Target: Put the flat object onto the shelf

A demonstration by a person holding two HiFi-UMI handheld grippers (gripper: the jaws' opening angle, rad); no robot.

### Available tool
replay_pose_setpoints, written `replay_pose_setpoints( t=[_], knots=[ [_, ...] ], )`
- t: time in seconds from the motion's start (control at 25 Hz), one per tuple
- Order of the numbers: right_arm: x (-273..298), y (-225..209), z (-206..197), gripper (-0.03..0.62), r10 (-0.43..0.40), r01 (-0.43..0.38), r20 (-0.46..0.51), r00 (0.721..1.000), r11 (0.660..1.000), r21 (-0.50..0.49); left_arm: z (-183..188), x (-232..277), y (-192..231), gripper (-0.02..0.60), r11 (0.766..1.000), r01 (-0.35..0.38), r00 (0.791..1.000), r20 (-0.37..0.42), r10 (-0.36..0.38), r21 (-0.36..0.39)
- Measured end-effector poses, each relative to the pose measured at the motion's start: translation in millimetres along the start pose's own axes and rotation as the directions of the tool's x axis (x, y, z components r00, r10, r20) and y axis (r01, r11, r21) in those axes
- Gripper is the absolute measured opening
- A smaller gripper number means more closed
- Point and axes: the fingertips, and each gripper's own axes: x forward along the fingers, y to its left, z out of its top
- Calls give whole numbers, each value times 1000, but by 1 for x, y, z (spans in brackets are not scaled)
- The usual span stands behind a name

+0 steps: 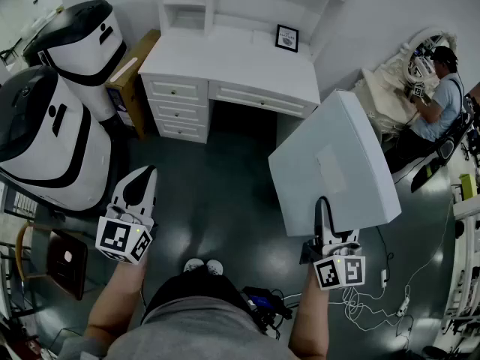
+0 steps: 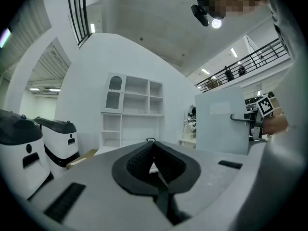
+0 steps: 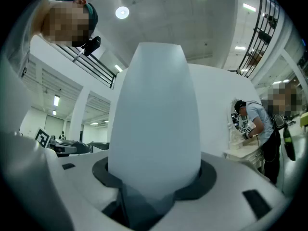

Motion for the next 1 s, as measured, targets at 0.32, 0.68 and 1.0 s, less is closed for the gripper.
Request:
replay_pose_setpoints(
  t=[0.32,0.68,1.0],
  knots=[
    [-2,-2,6,276,11,-11,-3,1000,1000,-15,1,5,-12,8,1000,8,1000,4,-8,-11],
    [-5,-10,17,276,0,0,0,1000,998,-62,5,8,-21,8,1000,-5,1000,17,5,2],
    [-4,-13,16,278,7,-7,5,1000,999,-32,4,8,-14,8,999,-32,999,6,32,31]
  ],
)
